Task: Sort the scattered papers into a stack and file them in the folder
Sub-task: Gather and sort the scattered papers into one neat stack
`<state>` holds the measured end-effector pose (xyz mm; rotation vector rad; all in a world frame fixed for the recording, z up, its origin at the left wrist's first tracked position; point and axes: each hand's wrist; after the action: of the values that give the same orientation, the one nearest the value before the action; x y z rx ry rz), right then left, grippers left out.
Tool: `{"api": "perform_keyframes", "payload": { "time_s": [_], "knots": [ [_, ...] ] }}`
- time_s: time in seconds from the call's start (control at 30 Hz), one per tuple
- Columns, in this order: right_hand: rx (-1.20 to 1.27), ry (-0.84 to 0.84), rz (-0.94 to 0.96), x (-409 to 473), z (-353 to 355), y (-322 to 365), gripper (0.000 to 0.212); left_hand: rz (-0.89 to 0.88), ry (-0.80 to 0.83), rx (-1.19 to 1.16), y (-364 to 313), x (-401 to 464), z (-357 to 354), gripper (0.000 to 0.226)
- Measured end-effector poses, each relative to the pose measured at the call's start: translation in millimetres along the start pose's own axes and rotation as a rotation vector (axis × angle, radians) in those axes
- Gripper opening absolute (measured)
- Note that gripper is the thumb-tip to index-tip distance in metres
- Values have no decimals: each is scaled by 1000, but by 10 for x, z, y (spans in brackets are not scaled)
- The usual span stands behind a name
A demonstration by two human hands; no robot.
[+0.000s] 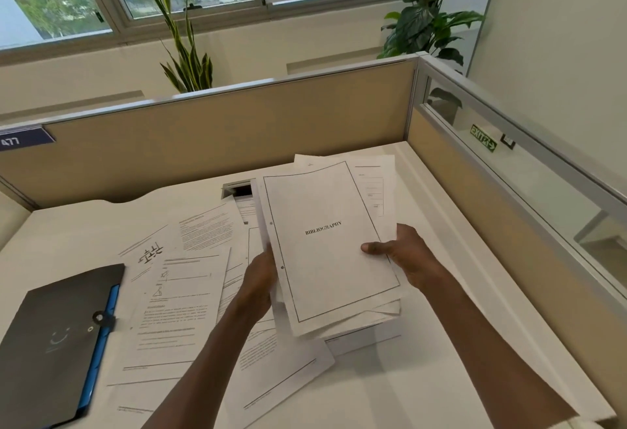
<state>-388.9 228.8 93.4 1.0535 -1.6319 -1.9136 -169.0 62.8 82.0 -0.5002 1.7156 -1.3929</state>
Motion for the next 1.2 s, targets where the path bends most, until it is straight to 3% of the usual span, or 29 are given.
{"api": "perform_keyframes", "payload": {
  "time_s": [0.1,0.23,0.33,0.47,0.63,0.77,1.07,1.2],
  "knots": [
    [-59,-120,89,6,-144,-6,40,-59,16,-108,-92,-25,-57,61],
    [-102,-191,224,12,-281,50,41,-270,-37,-70,-182,-44,-64,47],
    [-80,-210,266,26,-344,63,33,-341,-131,-102,-174,-9,-43,58],
    [-58,-205,262,75,-374,-3,38,-389,-169,-83,-136,3,-10,60],
    [-71,-107,215,112,-472,-184,46,-357,-138,-27,43,6,47,37],
    [-96,-63,217,167,-538,-306,46,-342,-132,23,103,53,1,43],
    [-112,-54,114,346,-557,-494,37,-232,-141,144,329,242,-40,29],
    [-395,-79,103,469,-513,-547,48,-229,-203,167,352,328,-31,45]
  ]
}}
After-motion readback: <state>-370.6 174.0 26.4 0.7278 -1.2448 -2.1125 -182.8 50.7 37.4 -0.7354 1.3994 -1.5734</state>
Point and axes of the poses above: each hand's wrist, its own x-axis towards the middle knuckle, its own z-axis out of the back of the hand, y = z × x, and after that the axes turned 3 degrees about -x, right-handed
